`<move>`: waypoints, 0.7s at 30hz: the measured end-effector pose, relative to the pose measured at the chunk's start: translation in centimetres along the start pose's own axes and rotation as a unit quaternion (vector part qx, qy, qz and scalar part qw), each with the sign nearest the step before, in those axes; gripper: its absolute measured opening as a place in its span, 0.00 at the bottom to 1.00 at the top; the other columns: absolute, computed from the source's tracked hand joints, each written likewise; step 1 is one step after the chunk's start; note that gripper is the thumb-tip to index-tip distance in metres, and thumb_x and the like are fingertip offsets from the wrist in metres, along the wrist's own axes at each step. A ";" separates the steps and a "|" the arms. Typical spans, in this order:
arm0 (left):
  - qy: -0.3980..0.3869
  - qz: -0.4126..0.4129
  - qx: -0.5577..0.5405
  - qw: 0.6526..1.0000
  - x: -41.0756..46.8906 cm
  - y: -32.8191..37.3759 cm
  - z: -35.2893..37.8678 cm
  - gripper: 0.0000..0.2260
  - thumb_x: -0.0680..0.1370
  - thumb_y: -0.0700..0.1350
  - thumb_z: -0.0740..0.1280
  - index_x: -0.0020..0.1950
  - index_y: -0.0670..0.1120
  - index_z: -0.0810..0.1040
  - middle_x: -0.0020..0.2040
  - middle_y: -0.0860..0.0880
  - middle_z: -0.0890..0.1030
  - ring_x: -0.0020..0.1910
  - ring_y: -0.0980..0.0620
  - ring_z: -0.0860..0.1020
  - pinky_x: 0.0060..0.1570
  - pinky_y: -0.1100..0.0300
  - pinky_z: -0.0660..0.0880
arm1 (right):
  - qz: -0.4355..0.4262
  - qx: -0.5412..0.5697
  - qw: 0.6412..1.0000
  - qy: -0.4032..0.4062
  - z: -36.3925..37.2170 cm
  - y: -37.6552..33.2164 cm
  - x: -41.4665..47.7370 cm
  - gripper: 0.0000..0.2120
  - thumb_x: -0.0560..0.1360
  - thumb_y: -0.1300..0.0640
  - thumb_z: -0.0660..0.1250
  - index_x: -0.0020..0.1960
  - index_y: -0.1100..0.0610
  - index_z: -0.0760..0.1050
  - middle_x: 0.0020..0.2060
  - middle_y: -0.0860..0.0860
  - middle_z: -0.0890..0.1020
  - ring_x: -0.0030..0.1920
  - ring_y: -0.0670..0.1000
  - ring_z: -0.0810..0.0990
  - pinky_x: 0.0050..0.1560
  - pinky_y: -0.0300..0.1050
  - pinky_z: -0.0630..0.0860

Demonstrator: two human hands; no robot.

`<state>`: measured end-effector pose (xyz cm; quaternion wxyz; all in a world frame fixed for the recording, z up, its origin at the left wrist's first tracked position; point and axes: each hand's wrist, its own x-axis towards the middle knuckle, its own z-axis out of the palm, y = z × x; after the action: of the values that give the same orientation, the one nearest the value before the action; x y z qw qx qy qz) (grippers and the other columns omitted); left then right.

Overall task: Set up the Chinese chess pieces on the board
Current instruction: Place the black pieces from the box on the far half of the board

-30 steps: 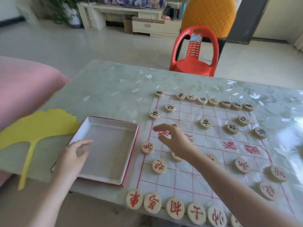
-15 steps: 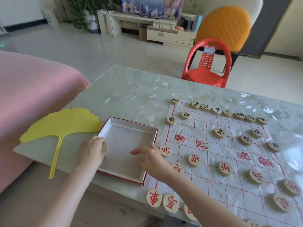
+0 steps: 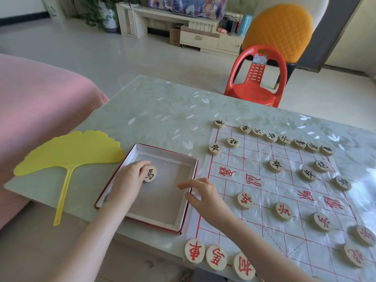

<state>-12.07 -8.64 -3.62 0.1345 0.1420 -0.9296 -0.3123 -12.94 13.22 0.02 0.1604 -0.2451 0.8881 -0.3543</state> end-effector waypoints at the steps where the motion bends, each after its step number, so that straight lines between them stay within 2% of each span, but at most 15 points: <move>1: -0.005 0.006 0.010 1.000 0.3 -0.4 -0.1 0.10 0.75 0.37 0.65 0.55 0.42 0.80 0.52 0.43 0.81 0.52 0.43 0.79 0.50 0.56 0.72 | 0.003 0.001 1.000 0.001 0.0 -0.1 0.0 0.14 0.79 0.58 0.58 0.61 0.46 0.74 0.45 0.29 0.66 0.59 0.44 0.64 0.65 0.44 0.61; 5: -0.042 0.013 0.022 0.999 0.7 -1.8 -0.5 0.12 0.73 0.37 0.69 0.56 0.43 0.81 0.53 0.45 0.80 0.53 0.45 0.77 0.47 0.65 0.65 | -0.007 0.000 1.000 -0.007 0.3 -0.5 0.1 0.15 0.79 0.58 0.56 0.63 0.47 0.72 0.43 0.29 0.64 0.54 0.40 0.59 0.56 0.35 0.56; 8: -0.069 0.017 0.018 0.997 0.7 -2.1 -0.6 0.18 0.71 0.42 0.73 0.60 0.45 0.78 0.54 0.47 0.79 0.54 0.47 0.76 0.48 0.63 0.66 | -0.014 0.001 1.000 -0.004 0.8 -0.6 0.1 0.15 0.79 0.58 0.57 0.62 0.47 0.73 0.49 0.32 0.69 0.56 0.40 0.60 0.56 0.34 0.58; 10: -0.093 0.021 0.033 0.995 0.7 -2.2 -0.4 0.24 0.67 0.43 0.76 0.62 0.46 0.77 0.56 0.47 0.79 0.56 0.47 0.75 0.52 0.60 0.68 | -0.013 -0.004 1.000 0.000 1.0 -0.6 0.2 0.15 0.79 0.58 0.57 0.62 0.47 0.73 0.49 0.32 0.70 0.57 0.41 0.62 0.55 0.32 0.59; 12: -0.098 0.012 0.031 0.995 1.0 -2.2 -0.6 0.25 0.66 0.42 0.76 0.61 0.46 0.76 0.56 0.47 0.78 0.58 0.46 0.75 0.54 0.59 0.68 | -0.014 -0.003 1.000 -0.003 1.1 -1.0 0.3 0.16 0.79 0.59 0.57 0.62 0.47 0.73 0.44 0.29 0.66 0.60 0.44 0.64 0.60 0.36 0.62; 14: -0.079 0.003 0.007 0.997 1.3 -1.9 -1.4 0.24 0.66 0.40 0.76 0.61 0.45 0.76 0.55 0.46 0.76 0.56 0.46 0.75 0.53 0.58 0.69 | -0.023 -0.012 1.000 -0.005 1.8 -1.9 0.8 0.17 0.78 0.61 0.57 0.63 0.47 0.73 0.45 0.30 0.66 0.62 0.48 0.66 0.65 0.41 0.62; 15: -0.061 0.001 -0.015 0.998 1.5 -1.8 -1.9 0.23 0.66 0.39 0.75 0.60 0.44 0.77 0.53 0.46 0.76 0.54 0.45 0.76 0.53 0.57 0.70 | -0.031 -0.015 0.999 -0.011 2.3 -2.6 1.3 0.17 0.77 0.62 0.58 0.63 0.48 0.73 0.48 0.31 0.71 0.62 0.49 0.66 0.65 0.42 0.61; 17: -0.022 -0.006 -0.052 0.998 1.9 -1.4 -3.3 0.23 0.66 0.37 0.75 0.60 0.44 0.77 0.49 0.47 0.74 0.52 0.45 0.76 0.51 0.54 0.73 | -0.056 -0.001 0.998 -0.036 4.0 -3.9 2.9 0.18 0.75 0.63 0.61 0.63 0.51 0.74 0.57 0.42 0.78 0.61 0.50 0.69 0.65 0.43 0.63; 21: -0.010 -0.023 -0.054 0.998 1.9 -1.6 -5.6 0.23 0.65 0.37 0.76 0.60 0.44 0.77 0.50 0.46 0.74 0.52 0.45 0.76 0.54 0.51 0.75 | -0.088 0.020 0.989 -0.119 8.6 -6.6 6.3 0.22 0.71 0.63 0.68 0.65 0.57 0.72 0.59 0.57 0.76 0.57 0.57 0.72 0.59 0.46 0.67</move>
<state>-11.59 -13.59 0.01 0.1254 0.1532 -0.9092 -0.3663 -12.11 0.87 -2.06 0.2382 -0.3590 0.8304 -0.3534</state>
